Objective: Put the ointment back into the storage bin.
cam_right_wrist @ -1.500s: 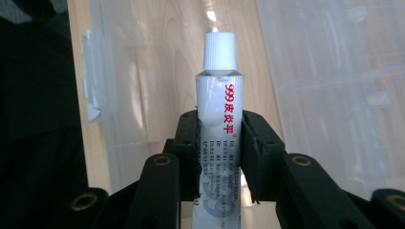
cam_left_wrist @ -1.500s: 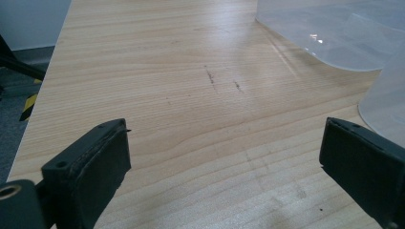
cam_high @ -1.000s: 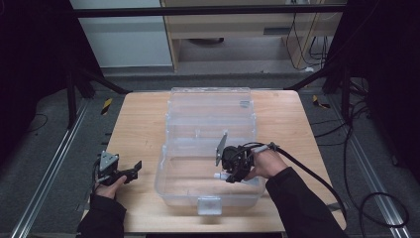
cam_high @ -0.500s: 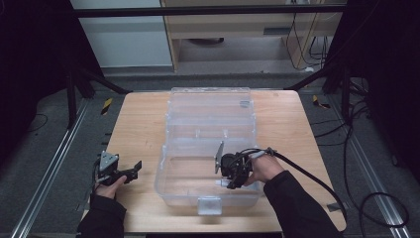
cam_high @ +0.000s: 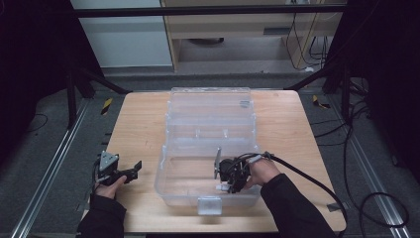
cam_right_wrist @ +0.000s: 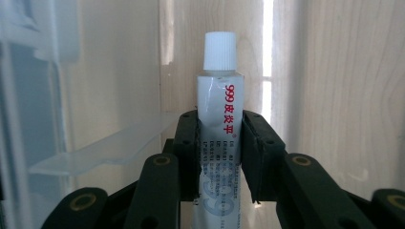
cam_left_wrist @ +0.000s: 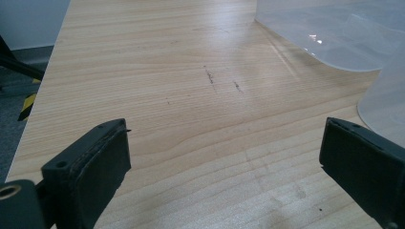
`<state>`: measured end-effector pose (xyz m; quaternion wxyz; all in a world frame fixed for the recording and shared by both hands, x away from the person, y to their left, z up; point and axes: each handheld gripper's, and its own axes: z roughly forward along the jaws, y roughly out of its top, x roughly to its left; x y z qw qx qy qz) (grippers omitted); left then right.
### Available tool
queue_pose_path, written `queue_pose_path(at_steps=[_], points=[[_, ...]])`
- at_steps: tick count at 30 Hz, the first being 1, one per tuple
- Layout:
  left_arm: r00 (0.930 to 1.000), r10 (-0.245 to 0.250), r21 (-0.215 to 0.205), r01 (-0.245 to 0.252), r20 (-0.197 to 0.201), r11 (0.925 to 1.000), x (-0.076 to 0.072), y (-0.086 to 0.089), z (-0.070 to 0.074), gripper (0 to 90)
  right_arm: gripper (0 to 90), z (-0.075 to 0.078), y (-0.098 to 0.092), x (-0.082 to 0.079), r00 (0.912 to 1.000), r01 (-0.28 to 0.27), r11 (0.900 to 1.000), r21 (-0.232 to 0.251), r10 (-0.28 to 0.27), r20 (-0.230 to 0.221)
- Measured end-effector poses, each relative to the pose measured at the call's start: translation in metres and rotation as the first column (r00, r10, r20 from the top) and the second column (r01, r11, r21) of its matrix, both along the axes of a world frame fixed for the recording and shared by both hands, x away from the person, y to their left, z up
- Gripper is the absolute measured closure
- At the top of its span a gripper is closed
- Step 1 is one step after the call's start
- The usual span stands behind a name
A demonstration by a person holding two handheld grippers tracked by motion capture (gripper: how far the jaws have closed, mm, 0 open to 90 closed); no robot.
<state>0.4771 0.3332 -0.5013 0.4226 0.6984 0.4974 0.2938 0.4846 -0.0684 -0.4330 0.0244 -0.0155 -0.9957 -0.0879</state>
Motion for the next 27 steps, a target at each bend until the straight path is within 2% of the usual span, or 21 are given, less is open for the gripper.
queue_pose_path(at_steps=[7,13,21,27], points=[[1.0,0.001,0.0,-0.001,0.0,1.0,0.0,-0.0002,0.0,2.7,69.1,-0.0034,-0.0002,-0.001,0.9999,0.014,1.0,-0.004,-0.014,-0.007],[1.0,0.001,0.001,-0.001,0.001,1.0,0.0,-0.0002,0.0,2.7,68.4,-0.007,0.001,-0.0011,0.9999,0.01,0.999,-0.048,-0.01,-0.002],[1.0,0.0,0.001,0.0,0.001,1.0,0.0,-0.0002,0.0,2.7,67.5,-0.0072,0.0008,0.0,0.9999,0.003,0.999,-0.043,-0.004,-0.015],[1.0,0.0,0.001,0.0,0.001,1.0,0.0,-0.0002,0.0,2.7,67.0,-0.0029,-0.0017,-0.0011,0.9994,0.033,0.999,-0.03,-0.034,-0.008]])
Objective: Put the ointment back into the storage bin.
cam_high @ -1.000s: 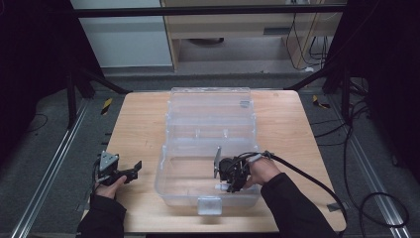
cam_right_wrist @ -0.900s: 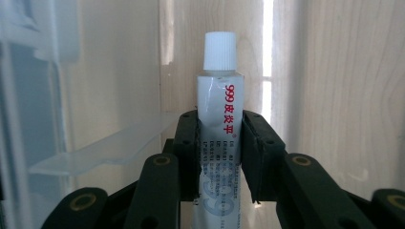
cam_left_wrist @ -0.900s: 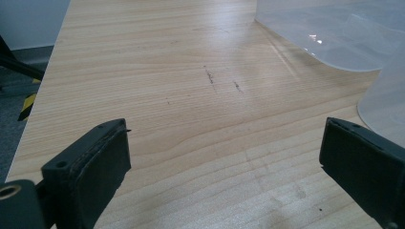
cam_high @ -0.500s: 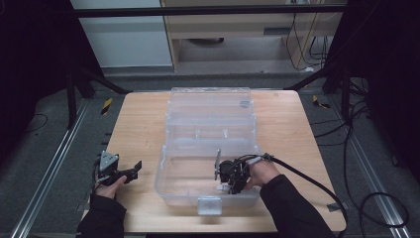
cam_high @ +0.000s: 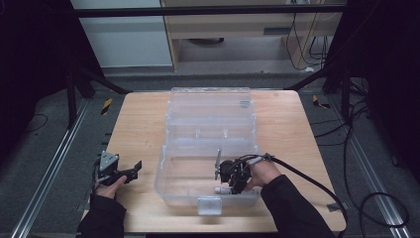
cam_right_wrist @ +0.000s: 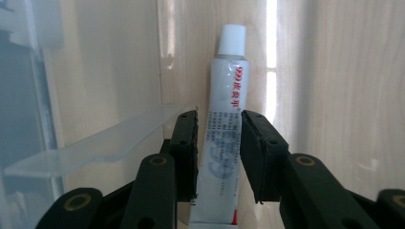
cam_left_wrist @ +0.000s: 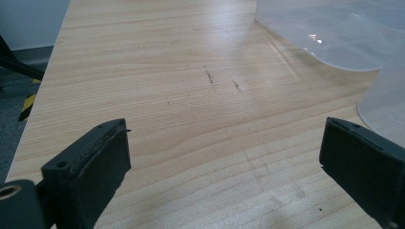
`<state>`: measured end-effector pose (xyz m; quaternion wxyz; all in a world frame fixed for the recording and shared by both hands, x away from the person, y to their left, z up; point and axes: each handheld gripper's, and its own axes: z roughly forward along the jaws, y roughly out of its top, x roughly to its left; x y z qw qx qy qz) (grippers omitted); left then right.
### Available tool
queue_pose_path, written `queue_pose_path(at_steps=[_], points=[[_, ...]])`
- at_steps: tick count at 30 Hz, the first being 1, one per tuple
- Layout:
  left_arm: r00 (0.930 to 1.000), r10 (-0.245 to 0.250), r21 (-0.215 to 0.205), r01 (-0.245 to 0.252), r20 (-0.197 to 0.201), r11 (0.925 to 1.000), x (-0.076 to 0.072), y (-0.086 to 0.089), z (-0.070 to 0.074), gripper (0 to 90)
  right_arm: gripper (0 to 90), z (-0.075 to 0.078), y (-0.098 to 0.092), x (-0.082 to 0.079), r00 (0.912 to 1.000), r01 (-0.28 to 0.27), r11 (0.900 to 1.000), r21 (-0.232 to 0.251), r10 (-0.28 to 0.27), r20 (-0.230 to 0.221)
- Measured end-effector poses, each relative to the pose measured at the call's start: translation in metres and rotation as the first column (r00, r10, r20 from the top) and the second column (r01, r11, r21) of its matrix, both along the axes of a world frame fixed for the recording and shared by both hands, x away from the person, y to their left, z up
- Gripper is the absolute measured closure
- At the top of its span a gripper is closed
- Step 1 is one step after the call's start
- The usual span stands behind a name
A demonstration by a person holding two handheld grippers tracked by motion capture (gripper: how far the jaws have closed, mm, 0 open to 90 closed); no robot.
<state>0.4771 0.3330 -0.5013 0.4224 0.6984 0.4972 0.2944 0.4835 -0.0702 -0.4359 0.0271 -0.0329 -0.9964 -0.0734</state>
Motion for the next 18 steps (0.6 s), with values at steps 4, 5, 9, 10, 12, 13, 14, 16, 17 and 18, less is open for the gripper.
queue_pose_path(at_steps=[4,5,9,10,12,13,14,16,17,18], points=[[1.0,0.0,0.001,0.0,0.0,1.0,0.0,0.0,0.0,2.7,65.2,0.01,-0.007,0.001,0.9993,0.03,0.997,0.067,-0.031,0.021],[1.0,0.0,0.001,0.0,0.0,1.0,0.0,0.0,0.0,2.7,65.2,0.01,-0.007,0.001,0.9993,0.03,0.997,0.067,-0.031,0.021],[1.0,0.0,0.003,0.0,0.002,1.0,0.0,0.0,0.0,2.7,61.3,0.027,-0.019,-0.001,0.9956,0.081,0.985,0.155,-0.087,0.036],[1.0,0.0,0.003,0.0,0.002,1.0,0.0,0.0,0.0,2.7,56.6,0.036,-0.027,-0.002,0.9899,0.124,0.968,0.217,-0.136,0.04],[1.0,0.0,0.003,0.0,0.002,1.0,0.0,0.0,0.0,2.7,55.0,0.042,-0.034,-0.002,0.9831,0.153,0.954,0.259,-0.174,0.058],[1.0,0.0,0.003,0.0,0.002,1.0,0.0,0.0,0.0,2.7,53.4,0.044,-0.038,-0.003,0.9796,0.167,0.945,0.281,-0.191,0.062],[1.0,0.0,0.003,0.0,0.002,1.0,0.0,0.0,0.0,2.7,53.4,0.044,-0.038,-0.003,0.9796,0.167,0.945,0.281,-0.191,0.062],[1.0,0.0,0.002,0.0,0.001,1.0,0.0,0.0,0.0,2.7,51.2,0.049,-0.047,-0.006,0.9693,0.195,0.917,0.348,-0.234,0.075],[1.0,0.001,0.003,-0.001,0.001,1.0,0.0,0.0,0.0,2.7,47.6,0.053,-0.055,-0.008,0.9603,0.221,0.891,0.396,-0.27,0.071],[1.0,0.001,0.003,-0.001,0.001,1.0,0.0,0.0,0.0,2.7,45.9,0.054,-0.059,-0.009,0.9551,0.23,0.877,0.421,-0.286,0.076]])
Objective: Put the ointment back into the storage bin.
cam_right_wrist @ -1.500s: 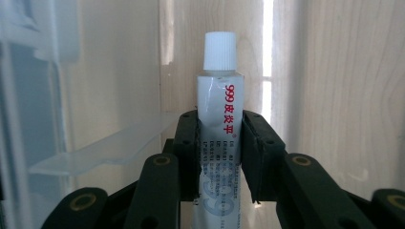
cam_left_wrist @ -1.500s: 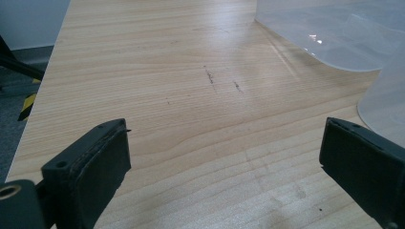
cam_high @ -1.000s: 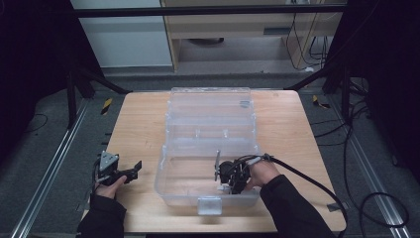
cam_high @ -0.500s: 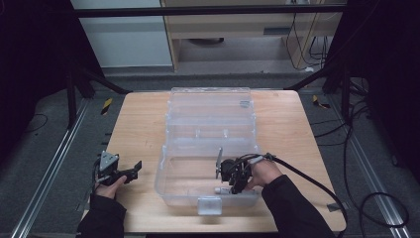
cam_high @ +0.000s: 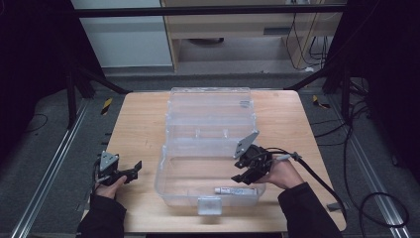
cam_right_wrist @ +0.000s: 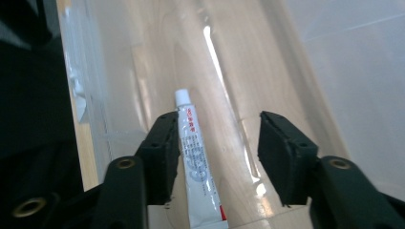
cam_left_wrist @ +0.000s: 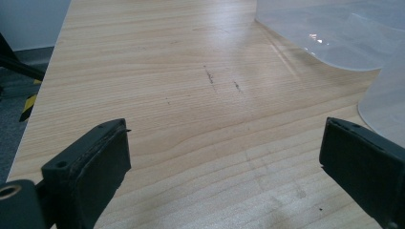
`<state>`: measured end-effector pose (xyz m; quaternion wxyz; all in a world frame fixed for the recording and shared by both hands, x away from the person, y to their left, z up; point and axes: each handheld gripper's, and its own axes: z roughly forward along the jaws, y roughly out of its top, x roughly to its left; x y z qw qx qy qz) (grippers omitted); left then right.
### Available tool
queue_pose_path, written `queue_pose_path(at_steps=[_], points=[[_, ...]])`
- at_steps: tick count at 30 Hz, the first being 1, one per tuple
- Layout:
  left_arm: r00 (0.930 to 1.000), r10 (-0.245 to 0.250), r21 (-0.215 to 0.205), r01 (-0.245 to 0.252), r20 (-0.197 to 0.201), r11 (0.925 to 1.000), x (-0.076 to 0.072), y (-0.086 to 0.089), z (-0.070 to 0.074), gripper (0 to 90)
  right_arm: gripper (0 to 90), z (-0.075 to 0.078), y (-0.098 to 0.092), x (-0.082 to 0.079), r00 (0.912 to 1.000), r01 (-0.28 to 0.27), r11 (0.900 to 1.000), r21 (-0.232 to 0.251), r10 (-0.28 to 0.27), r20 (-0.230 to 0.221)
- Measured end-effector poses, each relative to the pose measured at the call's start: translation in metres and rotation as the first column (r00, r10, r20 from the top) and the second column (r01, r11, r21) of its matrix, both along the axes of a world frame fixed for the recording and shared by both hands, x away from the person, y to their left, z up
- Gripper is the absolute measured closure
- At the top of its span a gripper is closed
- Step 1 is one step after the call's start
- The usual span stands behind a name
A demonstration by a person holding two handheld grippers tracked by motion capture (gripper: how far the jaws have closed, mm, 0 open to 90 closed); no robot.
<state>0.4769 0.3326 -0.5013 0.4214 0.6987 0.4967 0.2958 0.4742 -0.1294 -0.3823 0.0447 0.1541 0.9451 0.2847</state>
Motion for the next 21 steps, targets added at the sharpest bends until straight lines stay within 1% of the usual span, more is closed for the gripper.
queue_pose_path(at_steps=[1,2,3,4,5,6,7,8,9,10,11,12,13,14,15,16,17,18,19,20,21], points=[[1.0,0.0,0.001,0.0,0.0,1.0,0.0,0.0,0.0,2.7,44.3,0.001,-0.004,-0.002,0.9998,0.02,1.0,0.014,-0.02,0.004],[1.0,0.0,0.001,0.0,0.0,1.0,0.0,0.0,0.0,2.7,44.3,0.001,-0.004,-0.002,0.9998,0.02,1.0,0.014,-0.02,0.004],[1.0,0.001,0.001,-0.001,0.0,1.0,0.0,0.0,0.0,2.7,42.0,0.002,-0.008,-0.004,0.999,0.042,0.999,0.025,-0.042,0.016],[1.0,0.001,0.001,-0.001,0.0,1.0,0.0,0.0,0.0,2.7,41.4,0.003,-0.013,-0.006,0.9967,0.073,0.996,0.052,-0.075,0.03],[1.0,0.001,0.002,-0.001,0.0,1.0,0.0,0.0,0.0,2.7,37.8,0.004,-0.022,-0.009,0.9913,0.114,0.988,0.101,-0.12,0.054],[1.0,0.001,0.003,-0.001,0.0,1.0,0.0,0.0,0.0,2.7,37.5,0.004,-0.025,-0.011,0.9886,0.128,0.985,0.117,-0.136,0.065],[1.0,0.001,0.003,-0.001,0.0,1.0,0.0,0.0,0.0,2.7,36.3,0.005,-0.03,-0.012,0.9831,0.151,0.979,0.14,-0.163,0.082],[1.0,0.001,0.003,-0.001,0.0,1.0,0.0,0.0,0.0,2.7,36.3,0.005,-0.03,-0.012,0.9831,0.151,0.979,0.14,-0.163,0.082],[1.0,0.002,0.003,-0.002,0.0,1.0,0.0,0.0,0.0,2.7,32.0,0.007,-0.04,-0.016,0.9655,0.205,0.96,0.193,-0.231,0.12],[1.0,0.002,0.003,-0.002,-0.001,1.0,0.0,0.0,0.0,2.7,32.0,0.007,-0.04,-0.016,0.9655,0.205,0.96,0.193,-0.231,0.12],[1.0,0.002,0.003,-0.002,-0.001,1.0,0.0,0.0,0.0,2.7,28.8,0.008,-0.045,-0.019,0.9518,0.23,0.948,0.218,-0.266,0.153],[1.0,0.002,0.003,-0.002,-0.001,1.0,0.0,0.0,0.0,2.7,25.4,0.008,-0.049,-0.022,0.9319,0.254,0.937,0.241,-0.303,0.199],[1.0,0.003,0.003,-0.003,-0.001,1.0,0.0,0.0,0.0,2.7,22.7,0.008,-0.053,-0.025,0.9102,0.277,0.925,0.26,-0.339,0.238],[1.0,0.003,0.003,-0.003,-0.001,1.0,0.0,0.0,0.0,2.7,20.7,0.009,-0.057,-0.027,0.8943,0.299,0.916,0.268,-0.367,0.256],[1.0,0.003,0.002,-0.003,-0.002,1.0,0.0,0.0,0.0,2.7,18.2,0.009,-0.062,-0.028,0.8786,0.327,0.901,0.285,-0.401,0.259],[1.0,0.003,0.002,-0.003,-0.001,1.0,0.0,0.0,0.0,2.7,17.0,0.009,-0.065,-0.028,0.8716,0.343,0.89,0.299,-0.421,0.252],[1.0,0.003,0.003,-0.003,-0.001,1.0,0.0,0.0,0.0,2.6,15.7,0.009,-0.069,-0.028,0.8588,0.367,0.872,0.324,-0.452,0.242],[1.0,0.003,0.002,-0.003,-0.002,1.0,0.0,0.0,0.0,2.7,15.8,0.008,-0.073,-0.027,0.8493,0.39,0.855,0.342,-0.477,0.226],[1.0,0.003,0.002,-0.003,-0.002,1.0,0.0,0.0,0.0,2.7,17.2,0.008,-0.076,-0.027,0.8442,0.403,0.843,0.356,-0.493,0.211],[1.0,0.003,0.002,-0.003,-0.002,1.0,0.0,0.0,0.0,2.7,18.4,0.006,-0.083,-0.026,0.8348,0.423,0.818,0.391,-0.519,0.183],[1.0,0.003,0.002,-0.003,-0.002,1.0,0.0,0.0,0.0,2.7,18.3,0.005,-0.086,-0.025,0.8314,0.435,0.806,0.401,-0.53,0.166]])
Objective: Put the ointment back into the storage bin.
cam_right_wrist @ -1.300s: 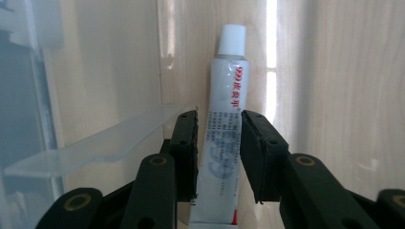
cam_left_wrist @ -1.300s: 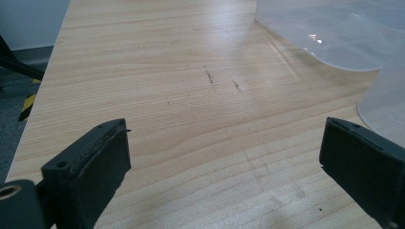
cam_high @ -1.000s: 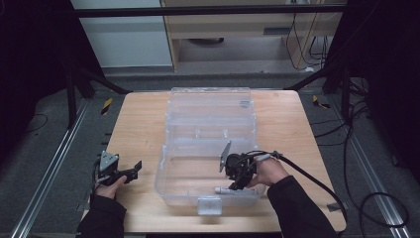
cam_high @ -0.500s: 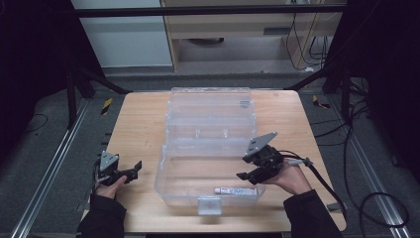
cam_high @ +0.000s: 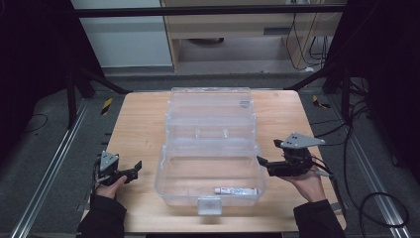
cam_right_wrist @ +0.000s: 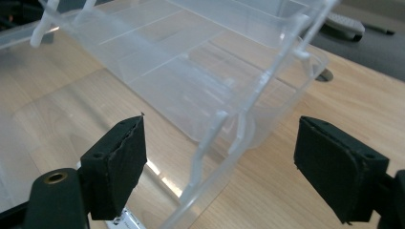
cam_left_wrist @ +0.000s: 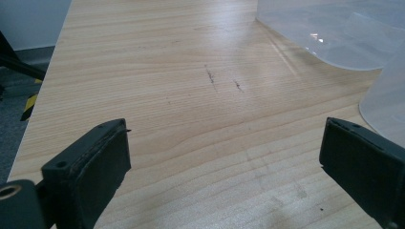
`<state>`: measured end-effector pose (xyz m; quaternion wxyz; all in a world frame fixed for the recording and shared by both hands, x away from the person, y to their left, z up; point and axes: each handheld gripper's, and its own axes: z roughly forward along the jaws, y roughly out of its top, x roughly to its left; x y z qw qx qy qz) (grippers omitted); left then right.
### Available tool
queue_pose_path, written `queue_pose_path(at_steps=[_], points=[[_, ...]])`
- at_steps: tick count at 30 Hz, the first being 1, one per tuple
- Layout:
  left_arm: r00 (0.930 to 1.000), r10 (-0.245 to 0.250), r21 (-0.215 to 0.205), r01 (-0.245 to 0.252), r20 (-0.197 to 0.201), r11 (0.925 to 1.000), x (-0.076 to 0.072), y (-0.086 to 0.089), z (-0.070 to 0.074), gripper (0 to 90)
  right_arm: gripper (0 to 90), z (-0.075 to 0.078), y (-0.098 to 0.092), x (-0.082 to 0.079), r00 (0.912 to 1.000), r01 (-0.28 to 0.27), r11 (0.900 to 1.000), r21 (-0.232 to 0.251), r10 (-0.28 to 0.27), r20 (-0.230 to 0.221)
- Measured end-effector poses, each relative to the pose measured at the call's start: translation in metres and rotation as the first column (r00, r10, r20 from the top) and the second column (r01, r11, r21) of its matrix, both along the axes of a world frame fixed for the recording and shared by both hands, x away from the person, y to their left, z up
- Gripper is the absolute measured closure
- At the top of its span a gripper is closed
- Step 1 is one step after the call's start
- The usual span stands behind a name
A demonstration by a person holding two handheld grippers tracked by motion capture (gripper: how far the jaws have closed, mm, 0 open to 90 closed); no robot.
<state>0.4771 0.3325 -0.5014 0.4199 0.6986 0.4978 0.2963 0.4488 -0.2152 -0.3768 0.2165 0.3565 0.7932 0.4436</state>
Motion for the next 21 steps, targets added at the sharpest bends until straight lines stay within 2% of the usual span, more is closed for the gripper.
queue_pose_path(at_steps=[4,10,11,13,14,15,19,20,21], points=[[1.0,-0.003,0.0,0.003,0.001,1.0,0.0,0.0,0.0,2.7,16.7,-0.004,-0.013,0.003,0.9975,0.07,0.997,0.041,-0.07,-0.008],[1.0,-0.005,0.009,0.005,0.002,0.9999,0.0,-0.001,0.0,2.7,15.7,-0.017,-0.03,0.008,0.9842,0.177,0.981,0.078,-0.177,-0.005],[1.0,-0.007,0.015,0.007,0.002,0.9999,0.0,-0.002,0.0,2.7,14.7,-0.021,-0.034,0.01,0.9788,0.205,0.974,0.093,-0.205,-0.011],[1.0,-0.009,0.023,0.009,0.002,0.9997,0.0,-0.003,0.0,2.7,14.3,-0.027,-0.039,0.012,0.9725,0.233,0.967,0.104,-0.232,-0.023],[1.0,-0.009,0.026,0.009,0.002,0.9996,0.0,-0.003,0.0,2.7,14.2,-0.031,-0.043,0.013,0.9663,0.257,0.96,0.108,-0.257,-0.022],[1.0,-0.008,0.024,0.008,0.001,0.9997,0.0,-0.003,0.0,2.7,14.1,-0.033,-0.045,0.014,0.9641,0.266,0.957,0.114,-0.264,-0.028],[1.0,-0.006,0.016,0.006,0.0,0.9998,0.0,-0.002,0.0,2.7,13.5,-0.044,-0.058,0.018,0.9458,0.324,0.937,0.127,-0.32,-0.054],[1.0,-0.005,0.017,0.005,0.001,0.9998,0.0,-0.002,0.0,2.7,13.6,-0.047,-0.06,0.018,0.9422,0.335,0.933,0.135,-0.328,-0.068],[1.0,-0.005,0.017,0.005,0.001,0.9998,0.0,-0.002,0.0,2.7,13.6,-0.047,-0.06,0.018,0.9422,0.335,0.933,0.135,-0.328,-0.068]])
